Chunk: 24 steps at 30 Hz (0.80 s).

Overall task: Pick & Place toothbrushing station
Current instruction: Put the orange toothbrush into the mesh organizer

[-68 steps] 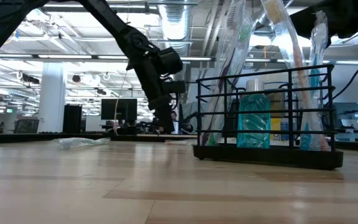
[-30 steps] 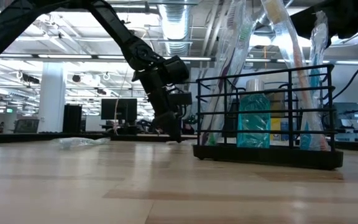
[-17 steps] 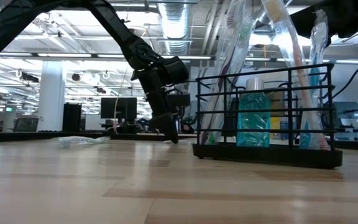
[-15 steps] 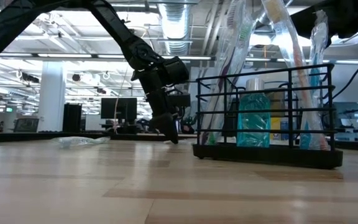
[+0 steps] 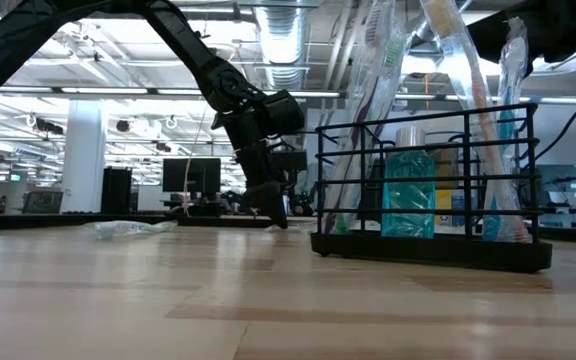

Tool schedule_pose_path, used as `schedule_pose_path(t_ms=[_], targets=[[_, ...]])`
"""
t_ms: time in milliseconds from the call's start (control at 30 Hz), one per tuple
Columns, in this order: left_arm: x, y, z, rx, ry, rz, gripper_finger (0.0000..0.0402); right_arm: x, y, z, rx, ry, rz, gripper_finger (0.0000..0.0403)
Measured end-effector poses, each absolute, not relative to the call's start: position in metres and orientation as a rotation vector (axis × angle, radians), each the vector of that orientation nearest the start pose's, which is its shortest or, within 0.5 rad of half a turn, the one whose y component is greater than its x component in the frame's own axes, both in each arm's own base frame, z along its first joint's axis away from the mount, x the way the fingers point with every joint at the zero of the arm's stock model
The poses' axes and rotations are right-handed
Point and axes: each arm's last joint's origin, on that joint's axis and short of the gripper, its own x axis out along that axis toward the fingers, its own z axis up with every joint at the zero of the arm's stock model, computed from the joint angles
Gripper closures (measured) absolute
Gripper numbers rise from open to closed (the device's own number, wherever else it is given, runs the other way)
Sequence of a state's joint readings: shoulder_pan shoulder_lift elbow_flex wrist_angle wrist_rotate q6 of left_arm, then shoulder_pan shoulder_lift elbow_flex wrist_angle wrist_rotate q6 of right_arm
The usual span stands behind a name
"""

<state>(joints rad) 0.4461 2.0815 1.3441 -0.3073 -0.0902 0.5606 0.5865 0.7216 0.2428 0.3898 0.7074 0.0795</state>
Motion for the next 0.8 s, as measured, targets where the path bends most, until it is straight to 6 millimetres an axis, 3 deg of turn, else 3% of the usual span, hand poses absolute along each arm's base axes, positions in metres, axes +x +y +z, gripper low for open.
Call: schedule_pose_path(t_ms=[433,800], targets=[[0.372,0.179,0.141,0.283,1.140,0.170,0.0401,0.141,0.071,0.210,0.025,0.067,-0.124,0.0305],[0.362,0.174,0.188,0.281,1.043,0.215,0.0401,0.141,0.071,0.210,0.024,0.069,-0.124,0.0305]])
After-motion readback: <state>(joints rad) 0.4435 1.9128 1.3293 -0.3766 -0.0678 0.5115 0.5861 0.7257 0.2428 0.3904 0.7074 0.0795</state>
